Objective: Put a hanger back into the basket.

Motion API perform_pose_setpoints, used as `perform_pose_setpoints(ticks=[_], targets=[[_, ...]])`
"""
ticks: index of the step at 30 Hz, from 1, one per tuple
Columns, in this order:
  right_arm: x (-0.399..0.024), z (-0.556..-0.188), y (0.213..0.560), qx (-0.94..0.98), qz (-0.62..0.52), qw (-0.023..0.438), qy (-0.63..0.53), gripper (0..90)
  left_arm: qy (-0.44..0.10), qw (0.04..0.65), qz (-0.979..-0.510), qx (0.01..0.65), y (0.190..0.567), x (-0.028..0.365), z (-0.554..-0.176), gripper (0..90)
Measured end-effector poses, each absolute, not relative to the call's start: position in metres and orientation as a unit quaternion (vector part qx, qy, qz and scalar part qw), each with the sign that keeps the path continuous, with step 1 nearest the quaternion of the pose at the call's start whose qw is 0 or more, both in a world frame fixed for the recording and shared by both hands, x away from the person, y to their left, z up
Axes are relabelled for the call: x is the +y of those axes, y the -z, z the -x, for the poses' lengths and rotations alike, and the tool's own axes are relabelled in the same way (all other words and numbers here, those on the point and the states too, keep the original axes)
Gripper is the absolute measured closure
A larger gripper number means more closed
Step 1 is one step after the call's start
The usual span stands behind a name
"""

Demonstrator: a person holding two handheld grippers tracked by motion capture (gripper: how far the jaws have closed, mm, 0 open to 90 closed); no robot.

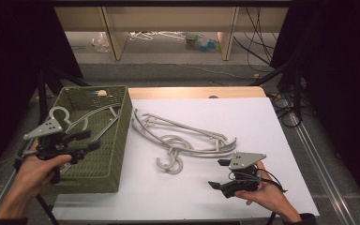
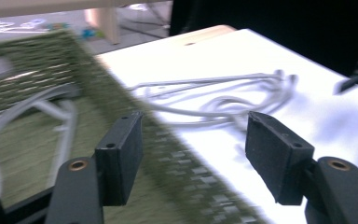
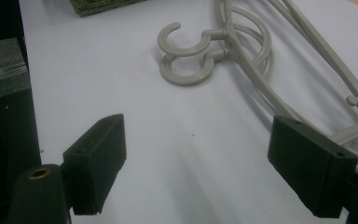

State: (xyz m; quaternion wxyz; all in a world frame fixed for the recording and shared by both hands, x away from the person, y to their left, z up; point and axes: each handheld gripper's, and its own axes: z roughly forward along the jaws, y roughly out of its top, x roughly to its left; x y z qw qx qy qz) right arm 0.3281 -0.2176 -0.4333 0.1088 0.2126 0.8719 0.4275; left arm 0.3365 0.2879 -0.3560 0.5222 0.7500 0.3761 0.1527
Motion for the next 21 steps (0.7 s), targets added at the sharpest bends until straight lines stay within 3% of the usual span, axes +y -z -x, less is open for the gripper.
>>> perform_pose_setpoints(ticks=[11, 21], targets=[[-0.217, -0.327, 0.435, 0.875, -0.208, 0.104, -0.425, 20.3, -0.081, 0.525, -0.798, 0.285, 0.379, 0.204, -0.3, 32.4], [-0.218, -0.327, 0.436, 0.875, -0.211, 0.107, -0.423, 20.1, -0.099, 0.527, -0.799, 0.272, 0.406, 0.181, -0.282, 27.9]])
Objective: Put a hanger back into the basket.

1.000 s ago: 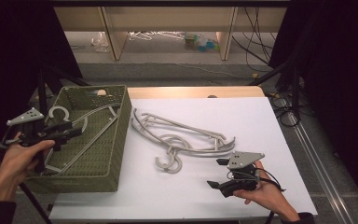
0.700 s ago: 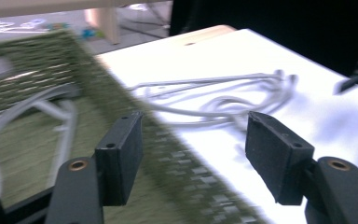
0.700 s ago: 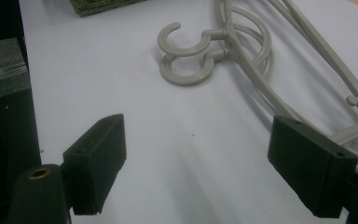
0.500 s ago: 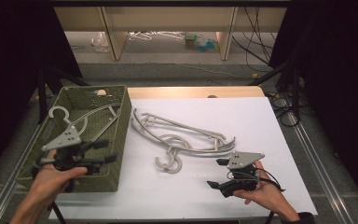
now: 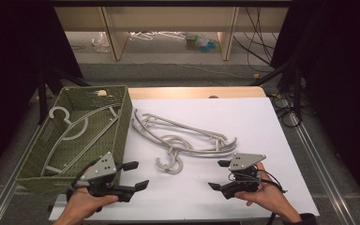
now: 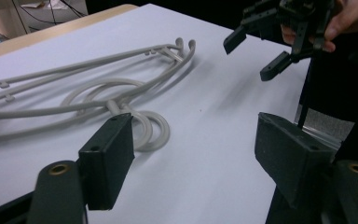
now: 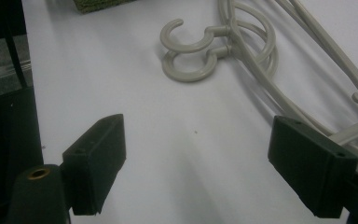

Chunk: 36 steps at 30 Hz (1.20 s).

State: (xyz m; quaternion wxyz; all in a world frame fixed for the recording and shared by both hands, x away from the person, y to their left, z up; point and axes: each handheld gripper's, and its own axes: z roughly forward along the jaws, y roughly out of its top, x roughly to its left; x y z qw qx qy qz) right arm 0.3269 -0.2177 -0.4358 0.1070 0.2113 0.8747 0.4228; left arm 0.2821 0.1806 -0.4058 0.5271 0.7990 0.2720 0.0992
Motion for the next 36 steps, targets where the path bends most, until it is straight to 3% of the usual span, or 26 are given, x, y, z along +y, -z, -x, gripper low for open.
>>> perform_pose_setpoints(ticks=[15, 23, 30, 36], targets=[[-0.214, -0.329, 0.44, 0.877, -0.206, 0.106, -0.421, 20.0, -0.138, 0.542, -0.784, 0.269, 0.42, 0.174, -0.269, 21.3], [-0.205, -0.341, 0.445, 0.876, -0.213, 0.136, -0.412, 19.5, -0.167, 0.546, -0.778, 0.26, 0.42, 0.177, -0.268, 19.9], [-0.192, -0.368, 0.45, 0.883, -0.205, 0.181, -0.381, 19.2, -0.162, 0.546, -0.777, 0.268, 0.422, 0.175, -0.268, 19.7], [-0.174, -0.39, 0.46, 0.899, -0.185, 0.192, -0.348, 26.3, -0.157, 0.544, -0.782, 0.26, 0.425, 0.174, -0.269, 19.8]])
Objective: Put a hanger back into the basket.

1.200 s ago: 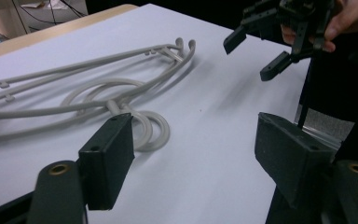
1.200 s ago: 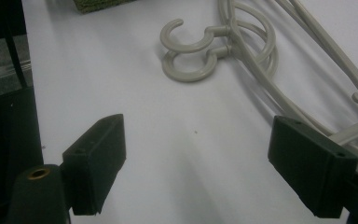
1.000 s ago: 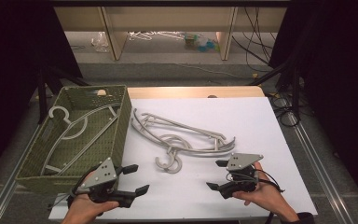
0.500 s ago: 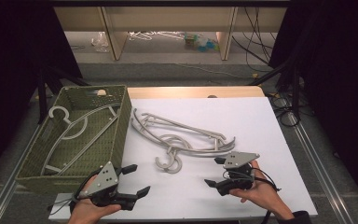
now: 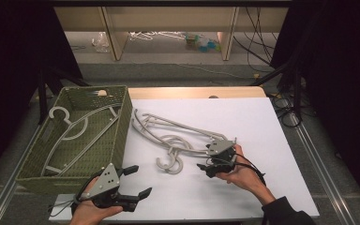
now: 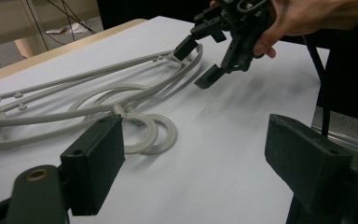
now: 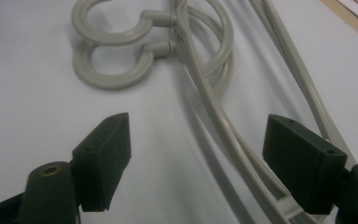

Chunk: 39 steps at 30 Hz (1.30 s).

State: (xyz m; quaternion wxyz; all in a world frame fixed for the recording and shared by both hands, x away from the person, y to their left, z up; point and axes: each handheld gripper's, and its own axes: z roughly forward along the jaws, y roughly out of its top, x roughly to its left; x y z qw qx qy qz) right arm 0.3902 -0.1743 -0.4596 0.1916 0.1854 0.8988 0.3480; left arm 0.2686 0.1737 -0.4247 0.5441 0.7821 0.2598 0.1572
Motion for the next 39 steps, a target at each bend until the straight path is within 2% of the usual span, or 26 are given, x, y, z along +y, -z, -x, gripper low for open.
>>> perform_pose_setpoints(ticks=[5, 8, 11, 26, 32, 39], targets=[[-0.163, -0.403, 0.464, 0.905, -0.173, 0.204, -0.33, 33.9, -0.152, 0.542, -0.784, 0.263, 0.426, 0.172, -0.268, 19.8], [-0.152, -0.414, 0.469, 0.915, -0.157, 0.205, -0.311, 42.9, -0.152, 0.542, -0.785, 0.261, 0.426, 0.172, -0.267, 19.8], [-0.147, -0.418, 0.472, 0.917, -0.15, 0.209, -0.304, 48.2, -0.154, 0.542, -0.786, 0.254, 0.426, 0.174, -0.269, 19.8], [-0.143, -0.429, 0.481, 0.933, -0.097, 0.21, -0.275, 69.8, -0.147, 0.541, -0.787, 0.257, 0.428, 0.173, -0.27, 20.0], [-0.139, -0.431, 0.475, 0.94, -0.029, 0.233, -0.248, 80.6, -0.144, 0.543, -0.788, 0.254, 0.429, 0.172, -0.269, 20.2], [-0.141, -0.426, 0.456, 0.931, 0.008, 0.249, -0.267, 81.7, -0.147, 0.542, -0.787, 0.255, 0.428, 0.174, -0.269, 20.4]])
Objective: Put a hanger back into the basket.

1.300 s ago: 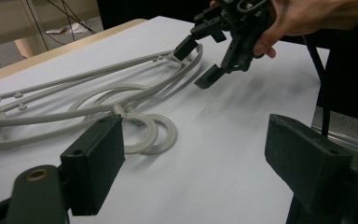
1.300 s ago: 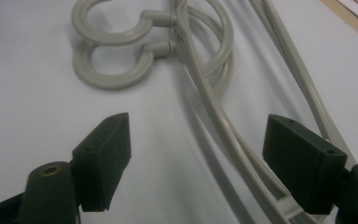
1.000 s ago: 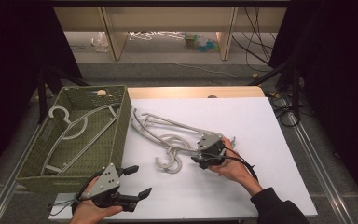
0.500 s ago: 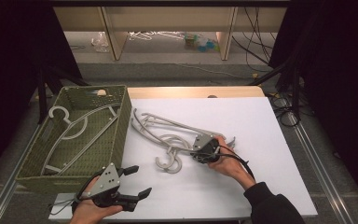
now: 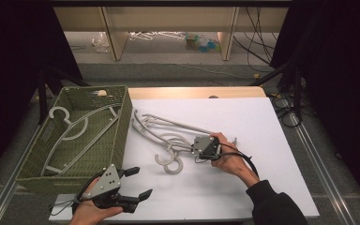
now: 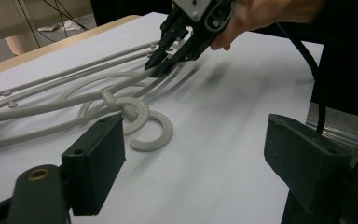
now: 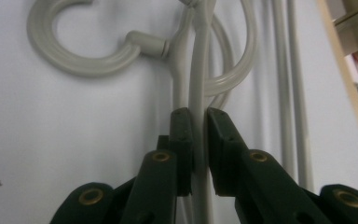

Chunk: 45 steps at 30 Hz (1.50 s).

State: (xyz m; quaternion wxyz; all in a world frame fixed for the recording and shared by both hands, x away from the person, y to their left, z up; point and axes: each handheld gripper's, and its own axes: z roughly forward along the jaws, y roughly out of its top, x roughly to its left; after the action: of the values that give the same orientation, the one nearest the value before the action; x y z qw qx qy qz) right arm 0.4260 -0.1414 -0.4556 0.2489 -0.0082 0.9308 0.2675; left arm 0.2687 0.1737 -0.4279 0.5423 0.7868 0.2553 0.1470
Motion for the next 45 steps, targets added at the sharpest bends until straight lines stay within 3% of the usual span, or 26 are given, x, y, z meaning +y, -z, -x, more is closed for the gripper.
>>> perform_pose_setpoints(ticks=[13, 24, 34, 45], targets=[[-0.155, -0.416, 0.431, 0.923, 0.02, 0.262, -0.28, 82.1, -0.158, 0.535, -0.791, 0.253, 0.428, 0.177, -0.271, 21.5], [-0.16, -0.387, 0.414, 0.917, 0.047, 0.251, -0.307, 82.2, -0.163, 0.533, -0.79, 0.257, 0.429, 0.181, -0.273, 21.9], [-0.175, -0.367, 0.415, 0.91, 0.042, 0.241, -0.334, 82.2, -0.181, 0.518, -0.795, 0.259, 0.43, 0.179, -0.276, 22.6], [-0.173, -0.374, 0.419, 0.898, 0.036, 0.238, -0.367, 82.1, -0.182, 0.513, -0.798, 0.258, 0.432, 0.179, -0.279, 23.0]])
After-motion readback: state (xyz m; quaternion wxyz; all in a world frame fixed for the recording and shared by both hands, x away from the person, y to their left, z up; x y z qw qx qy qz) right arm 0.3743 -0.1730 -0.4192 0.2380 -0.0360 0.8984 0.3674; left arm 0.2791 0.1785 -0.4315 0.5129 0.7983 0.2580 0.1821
